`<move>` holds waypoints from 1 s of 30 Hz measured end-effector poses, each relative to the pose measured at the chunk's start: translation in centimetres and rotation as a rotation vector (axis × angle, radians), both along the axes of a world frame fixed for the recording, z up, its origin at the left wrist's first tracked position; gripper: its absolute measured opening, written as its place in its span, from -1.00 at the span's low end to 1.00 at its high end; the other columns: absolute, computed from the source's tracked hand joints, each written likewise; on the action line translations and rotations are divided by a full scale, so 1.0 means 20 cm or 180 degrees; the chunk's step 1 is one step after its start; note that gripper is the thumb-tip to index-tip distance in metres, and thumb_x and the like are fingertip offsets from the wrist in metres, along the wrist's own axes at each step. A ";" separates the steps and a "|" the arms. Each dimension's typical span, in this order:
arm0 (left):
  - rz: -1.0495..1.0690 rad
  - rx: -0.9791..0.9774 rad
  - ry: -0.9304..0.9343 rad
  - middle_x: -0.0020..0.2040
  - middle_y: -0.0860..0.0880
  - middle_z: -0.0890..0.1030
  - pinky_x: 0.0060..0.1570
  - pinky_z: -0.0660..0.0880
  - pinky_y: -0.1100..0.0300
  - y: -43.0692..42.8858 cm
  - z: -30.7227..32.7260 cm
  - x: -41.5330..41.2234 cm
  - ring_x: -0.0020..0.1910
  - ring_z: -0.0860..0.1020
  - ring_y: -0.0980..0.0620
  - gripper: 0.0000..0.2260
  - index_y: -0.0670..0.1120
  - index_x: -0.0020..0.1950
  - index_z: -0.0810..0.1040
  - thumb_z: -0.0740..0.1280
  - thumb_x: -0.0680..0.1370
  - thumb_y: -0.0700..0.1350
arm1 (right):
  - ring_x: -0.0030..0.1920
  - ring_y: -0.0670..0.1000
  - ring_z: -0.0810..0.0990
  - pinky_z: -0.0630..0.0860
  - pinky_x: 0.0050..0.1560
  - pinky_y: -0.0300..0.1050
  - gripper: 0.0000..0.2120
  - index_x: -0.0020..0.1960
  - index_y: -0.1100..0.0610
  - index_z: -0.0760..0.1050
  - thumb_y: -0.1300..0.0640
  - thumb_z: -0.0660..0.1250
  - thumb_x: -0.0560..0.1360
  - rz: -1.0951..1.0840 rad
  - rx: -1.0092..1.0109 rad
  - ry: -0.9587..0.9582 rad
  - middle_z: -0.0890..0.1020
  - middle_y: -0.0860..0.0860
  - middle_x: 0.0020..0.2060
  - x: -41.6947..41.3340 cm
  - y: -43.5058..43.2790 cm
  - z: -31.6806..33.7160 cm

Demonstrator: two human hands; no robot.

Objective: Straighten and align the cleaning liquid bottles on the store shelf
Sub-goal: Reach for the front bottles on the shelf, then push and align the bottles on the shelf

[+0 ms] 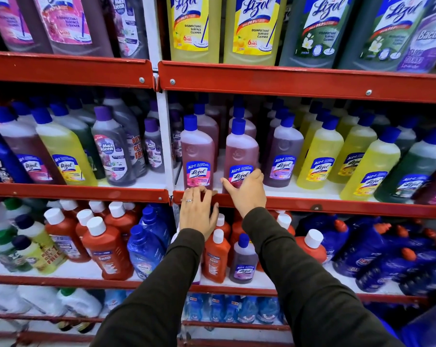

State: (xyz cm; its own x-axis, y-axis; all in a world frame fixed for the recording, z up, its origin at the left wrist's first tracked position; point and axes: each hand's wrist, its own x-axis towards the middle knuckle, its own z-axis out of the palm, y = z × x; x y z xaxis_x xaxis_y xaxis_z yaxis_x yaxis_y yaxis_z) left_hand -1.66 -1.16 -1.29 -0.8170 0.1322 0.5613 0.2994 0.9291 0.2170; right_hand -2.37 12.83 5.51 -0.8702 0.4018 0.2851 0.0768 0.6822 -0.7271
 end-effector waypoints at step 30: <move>0.0379 0.0298 0.0072 0.13 -0.23 0.58 0.11 0.54 -0.10 0.09 -0.01 0.00 0.20 0.51 -0.24 -0.66 -0.14 0.15 0.53 0.36 0.56 0.10 | 0.40 0.26 0.45 0.43 0.38 0.06 -0.11 0.45 0.34 0.22 -0.05 0.61 0.37 -0.0689 -0.0773 0.0377 0.44 0.27 0.37 -0.22 0.52 0.09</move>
State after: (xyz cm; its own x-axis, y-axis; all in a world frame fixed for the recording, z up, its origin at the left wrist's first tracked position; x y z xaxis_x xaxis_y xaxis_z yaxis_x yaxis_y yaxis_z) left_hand -1.72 0.55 -1.40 -0.8108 -0.0188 0.5850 0.1940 0.9344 0.2989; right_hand -6.69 23.28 7.27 -0.7239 0.6420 0.2525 0.1060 0.4652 -0.8788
